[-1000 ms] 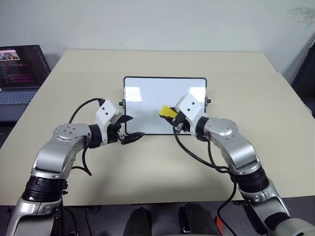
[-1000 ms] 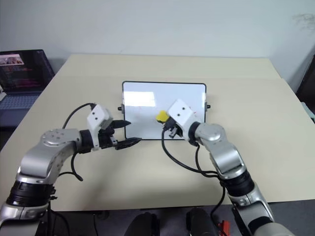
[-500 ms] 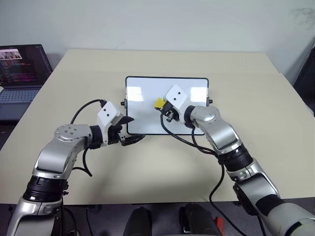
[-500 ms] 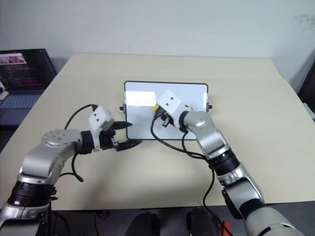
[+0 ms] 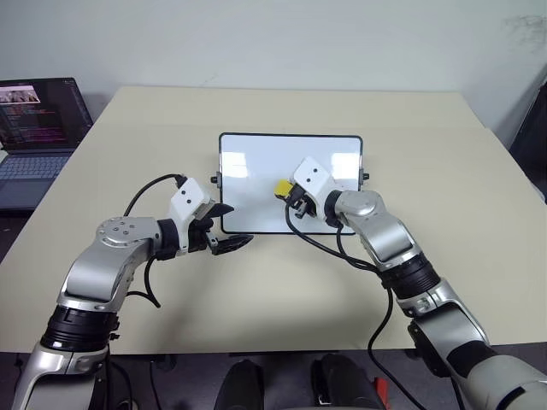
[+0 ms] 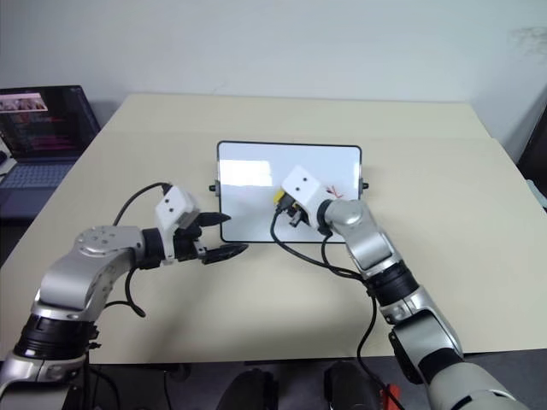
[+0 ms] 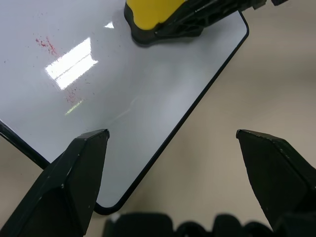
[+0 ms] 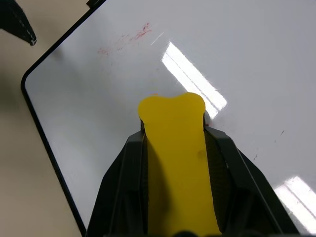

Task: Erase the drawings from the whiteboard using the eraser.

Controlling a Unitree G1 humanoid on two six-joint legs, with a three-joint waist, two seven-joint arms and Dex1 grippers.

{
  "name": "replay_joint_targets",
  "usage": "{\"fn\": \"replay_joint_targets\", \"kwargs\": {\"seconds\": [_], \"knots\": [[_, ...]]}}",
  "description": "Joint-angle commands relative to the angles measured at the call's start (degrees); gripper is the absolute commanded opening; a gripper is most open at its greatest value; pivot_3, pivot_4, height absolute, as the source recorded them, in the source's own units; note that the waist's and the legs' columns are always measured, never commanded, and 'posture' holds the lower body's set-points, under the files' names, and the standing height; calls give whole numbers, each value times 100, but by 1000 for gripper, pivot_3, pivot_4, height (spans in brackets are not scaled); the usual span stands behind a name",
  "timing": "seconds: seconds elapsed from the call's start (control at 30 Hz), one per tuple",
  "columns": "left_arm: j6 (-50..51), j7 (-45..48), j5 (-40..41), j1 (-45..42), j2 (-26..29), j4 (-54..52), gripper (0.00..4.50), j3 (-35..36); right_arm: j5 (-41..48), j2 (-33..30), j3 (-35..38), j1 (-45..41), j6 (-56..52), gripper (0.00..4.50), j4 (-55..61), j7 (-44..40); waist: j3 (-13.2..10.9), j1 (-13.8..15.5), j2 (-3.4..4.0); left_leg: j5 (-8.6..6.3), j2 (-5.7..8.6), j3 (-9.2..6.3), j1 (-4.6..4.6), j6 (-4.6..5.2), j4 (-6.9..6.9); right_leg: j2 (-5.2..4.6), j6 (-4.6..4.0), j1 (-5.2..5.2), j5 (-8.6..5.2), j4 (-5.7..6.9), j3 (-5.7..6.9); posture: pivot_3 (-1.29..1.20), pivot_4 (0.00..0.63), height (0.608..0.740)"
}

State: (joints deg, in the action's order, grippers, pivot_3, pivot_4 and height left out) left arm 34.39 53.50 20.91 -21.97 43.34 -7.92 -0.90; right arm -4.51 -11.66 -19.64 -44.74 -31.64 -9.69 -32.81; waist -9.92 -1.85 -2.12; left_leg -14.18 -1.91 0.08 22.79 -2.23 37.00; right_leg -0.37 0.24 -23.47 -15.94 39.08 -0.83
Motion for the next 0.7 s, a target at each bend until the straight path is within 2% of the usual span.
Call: {"fn": "replay_joint_targets", "kwargs": {"seconds": [0.03, 0.37, 0.57, 0.7], "knots": [[-121, 50, -26, -92, 9, -97, 4500, -5, -14, -3, 200, -31, -62, 1227, -56, 160, 0, 0, 0, 0, 0, -1, -1, 0, 0, 0, 0, 0, 0, 1, 1, 0, 150, 740], [-117, 70, -15, -115, 2, -93, 4500, -57, 83, 126, 616, -190, -29, 1227, -287, 567, 0, 0, 0, 1, 1, 0, 0, 0, 0, 0, 1, 0, 3, 0, 0, 0, 150, 740], [-103, 73, -17, -97, 1, -108, 4500, -50, 160, 71, 322, 51, -317, 1227, -17, 121, 0, 0, 0, 1, 2, -2, -1, 0, 2, 0, 1, 3, 3, 2, 1, 0, 150, 740], [-92, 75, -6, -88, -5, -125, 4500, -50, 79, 93, 345, 53, -305, 1227, -17, 221, 0, 0, 0, 1, 1, -1, -2, 0, 2, 0, 1, 3, 3, 2, 0, 0, 150, 740]]}}
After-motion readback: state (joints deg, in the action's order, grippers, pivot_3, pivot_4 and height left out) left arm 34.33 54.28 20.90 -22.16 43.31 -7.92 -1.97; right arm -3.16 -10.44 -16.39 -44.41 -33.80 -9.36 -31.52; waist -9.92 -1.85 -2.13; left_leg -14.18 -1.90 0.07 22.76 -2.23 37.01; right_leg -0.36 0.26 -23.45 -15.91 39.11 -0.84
